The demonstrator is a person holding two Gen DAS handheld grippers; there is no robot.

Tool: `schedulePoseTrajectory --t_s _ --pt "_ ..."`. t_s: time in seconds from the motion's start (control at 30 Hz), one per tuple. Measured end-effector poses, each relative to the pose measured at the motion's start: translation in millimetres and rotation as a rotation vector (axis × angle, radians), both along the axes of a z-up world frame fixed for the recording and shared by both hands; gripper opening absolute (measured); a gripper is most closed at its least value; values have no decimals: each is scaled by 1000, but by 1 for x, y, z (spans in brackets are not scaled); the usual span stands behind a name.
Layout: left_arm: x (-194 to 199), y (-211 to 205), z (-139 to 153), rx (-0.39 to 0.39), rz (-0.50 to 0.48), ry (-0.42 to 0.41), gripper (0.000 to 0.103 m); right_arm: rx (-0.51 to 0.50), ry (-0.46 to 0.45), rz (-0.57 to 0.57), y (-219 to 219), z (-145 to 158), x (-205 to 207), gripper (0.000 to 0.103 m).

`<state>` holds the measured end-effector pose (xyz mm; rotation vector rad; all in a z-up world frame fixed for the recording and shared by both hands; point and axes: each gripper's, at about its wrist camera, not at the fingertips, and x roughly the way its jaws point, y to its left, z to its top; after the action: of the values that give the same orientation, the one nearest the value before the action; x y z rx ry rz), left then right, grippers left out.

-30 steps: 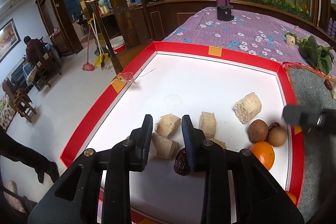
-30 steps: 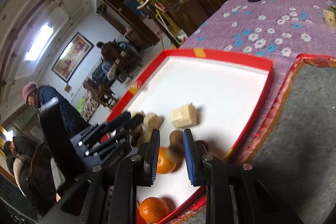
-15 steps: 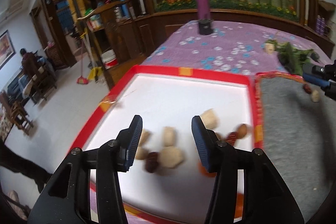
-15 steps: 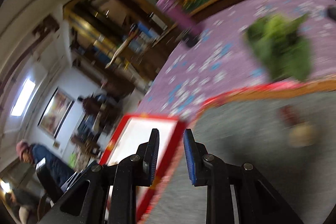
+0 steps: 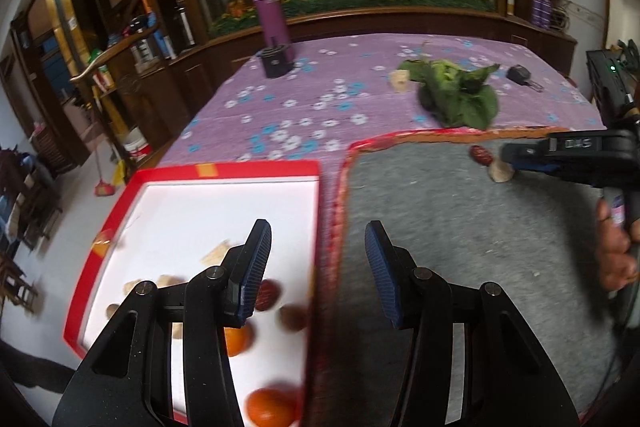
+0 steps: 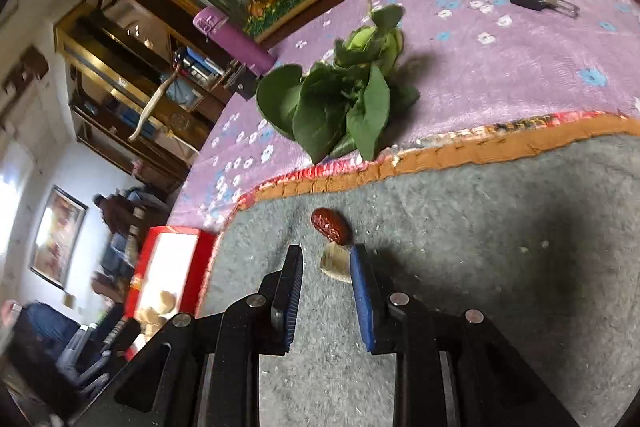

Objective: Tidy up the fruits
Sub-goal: 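Grasp the red date with the left gripper while the right gripper grasps the last pale cube, then carry the red date in the left gripper into the tray while the right gripper carries its cube there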

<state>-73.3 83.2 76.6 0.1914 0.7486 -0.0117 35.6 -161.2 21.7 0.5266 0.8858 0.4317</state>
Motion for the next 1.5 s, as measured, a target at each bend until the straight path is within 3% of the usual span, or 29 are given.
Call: schedulePoseTrajectory --t_s 0.17,0.37,0.5,0.53,0.63,0.8,1.0,1.17,1.2,1.23,1.27,1.37,1.5 --pt "13 -21 7 -14 -30 15 49 -120 34 4 17 -10 8 31" --pt "31 -45 12 -27 -53 33 49 -135 18 -14 19 -6 10 26" --pt "54 -68 10 -42 -83 58 49 47 18 -65 -14 1 5 26" --pt "59 -75 9 -39 -87 64 49 118 3 -101 -30 5 3 26" --pt "75 -103 1 -40 -130 73 49 209 -31 -205 -58 13 -4 26" --pt "97 -130 -18 -45 -165 104 49 247 -36 -291 -76 16 -9 26" --pt "109 -132 -38 -158 -153 147 48 279 -19 -297 -77 13 -8 26" --pt "117 -140 -53 -167 -155 172 48 287 -6 -280 -77 7 -10 26" --pt "119 -139 -56 -171 -153 182 47 288 -3 -280 -76 6 -10 26" --pt "120 -137 -60 -182 -151 195 37 290 0 -279 -77 6 -9 26" --pt "120 -135 -61 -185 -151 191 36 291 3 -279 -76 5 -9 26" --pt "118 -133 -59 -183 -162 176 16 287 10 -269 -74 4 -7 26" --pt "119 -126 -58 -207 -169 178 13 267 9 -254 -68 4 -6 26"
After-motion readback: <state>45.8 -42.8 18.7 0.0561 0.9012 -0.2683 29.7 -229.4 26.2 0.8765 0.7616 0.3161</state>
